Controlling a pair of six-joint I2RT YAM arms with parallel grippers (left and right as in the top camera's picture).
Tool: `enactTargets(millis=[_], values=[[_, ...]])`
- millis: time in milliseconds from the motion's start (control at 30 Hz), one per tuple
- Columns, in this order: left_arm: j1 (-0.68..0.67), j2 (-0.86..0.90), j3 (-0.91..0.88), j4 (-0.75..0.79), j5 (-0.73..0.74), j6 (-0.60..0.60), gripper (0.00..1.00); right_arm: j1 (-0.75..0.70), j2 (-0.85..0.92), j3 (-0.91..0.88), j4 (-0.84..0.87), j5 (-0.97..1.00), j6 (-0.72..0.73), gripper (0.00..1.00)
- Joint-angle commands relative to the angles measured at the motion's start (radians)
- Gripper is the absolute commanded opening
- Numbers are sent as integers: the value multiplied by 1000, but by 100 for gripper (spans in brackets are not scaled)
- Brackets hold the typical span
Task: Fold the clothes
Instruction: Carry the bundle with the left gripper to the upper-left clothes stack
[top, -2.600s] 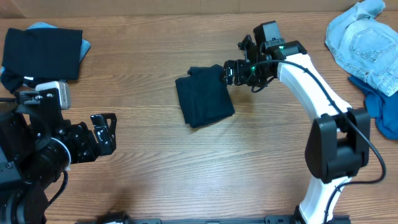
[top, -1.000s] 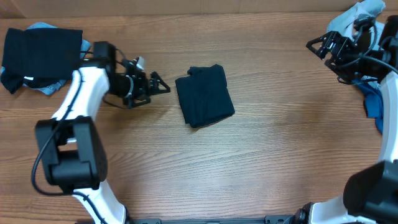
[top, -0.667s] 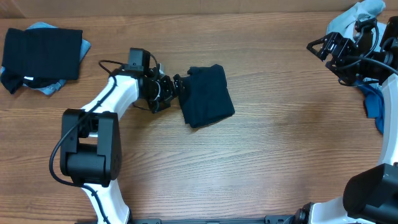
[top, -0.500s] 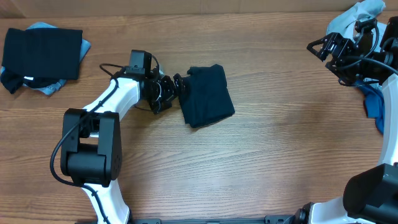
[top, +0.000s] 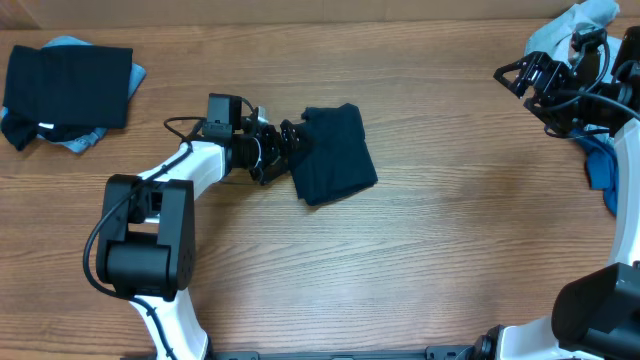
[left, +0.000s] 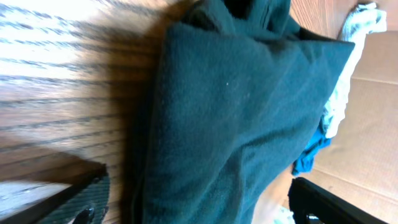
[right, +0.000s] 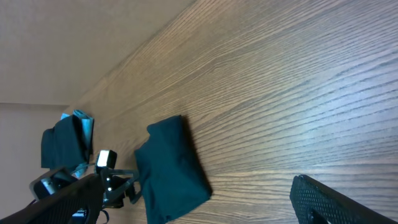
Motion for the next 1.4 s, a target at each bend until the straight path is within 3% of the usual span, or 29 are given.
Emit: enactTargets(millis=[0,133,367,433,567,600,767,1033,1367], values=[[-41,119,-57,-23,-16,-23,89,-3,0,9,6,3,-4,100],[-54,125,-56,2,-16,-20,79,-3,0,9,6,3,-3,100],[-64,125,-56,14,-20,-20,85,-3,0,9,6,3,-4,100],[-64,125,-56,18,-21,-20,77,-3,0,9,6,3,-3,100],[-64,125,-56,19,-36,-21,34,-3,0,9,6,2,-3,100],[-64,125,-56,21,-40,-20,27,-3,0,9,6,2,-3,100],[-63,124,-56,56,-40,-20,4,-3,0,9,6,2,0,100],[-30,35,-12,-10,-18,59,4,-3,0,9,6,2,0,100],[-5,-267,187,-431,-195,280,4,-3,0,9,11,3,0,100]])
